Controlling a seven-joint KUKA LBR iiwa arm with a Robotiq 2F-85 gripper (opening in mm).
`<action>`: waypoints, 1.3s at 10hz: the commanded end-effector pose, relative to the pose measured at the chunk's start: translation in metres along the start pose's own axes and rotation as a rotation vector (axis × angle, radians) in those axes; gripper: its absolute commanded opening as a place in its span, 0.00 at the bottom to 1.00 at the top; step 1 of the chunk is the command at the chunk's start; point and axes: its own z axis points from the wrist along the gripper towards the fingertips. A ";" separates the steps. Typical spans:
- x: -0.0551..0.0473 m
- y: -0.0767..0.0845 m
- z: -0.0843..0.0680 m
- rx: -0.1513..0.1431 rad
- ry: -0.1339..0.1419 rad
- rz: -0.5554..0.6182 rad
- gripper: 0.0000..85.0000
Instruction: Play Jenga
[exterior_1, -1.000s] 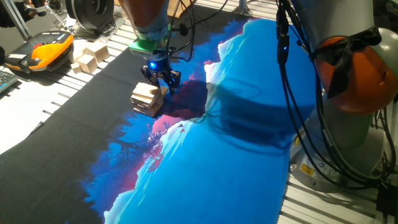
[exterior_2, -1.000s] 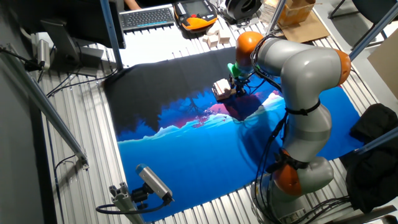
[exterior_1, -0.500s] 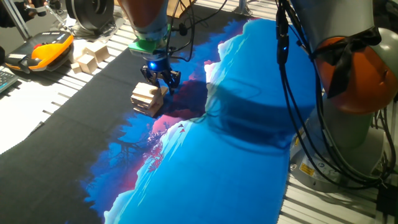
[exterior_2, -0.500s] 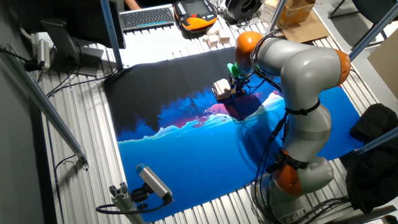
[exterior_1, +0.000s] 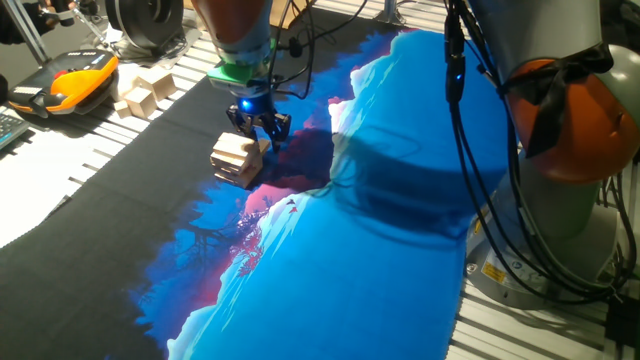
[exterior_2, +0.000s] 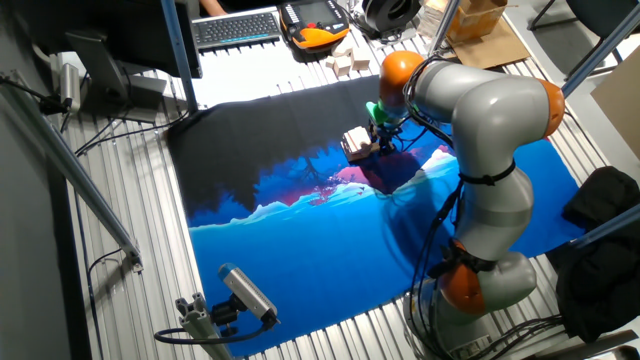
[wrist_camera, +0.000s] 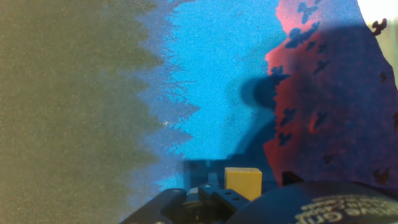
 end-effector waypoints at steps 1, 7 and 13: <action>0.000 0.000 0.000 0.002 -0.001 -0.001 0.60; 0.000 -0.001 0.000 0.012 -0.012 -0.014 0.60; 0.000 -0.002 0.001 0.013 -0.014 -0.028 0.40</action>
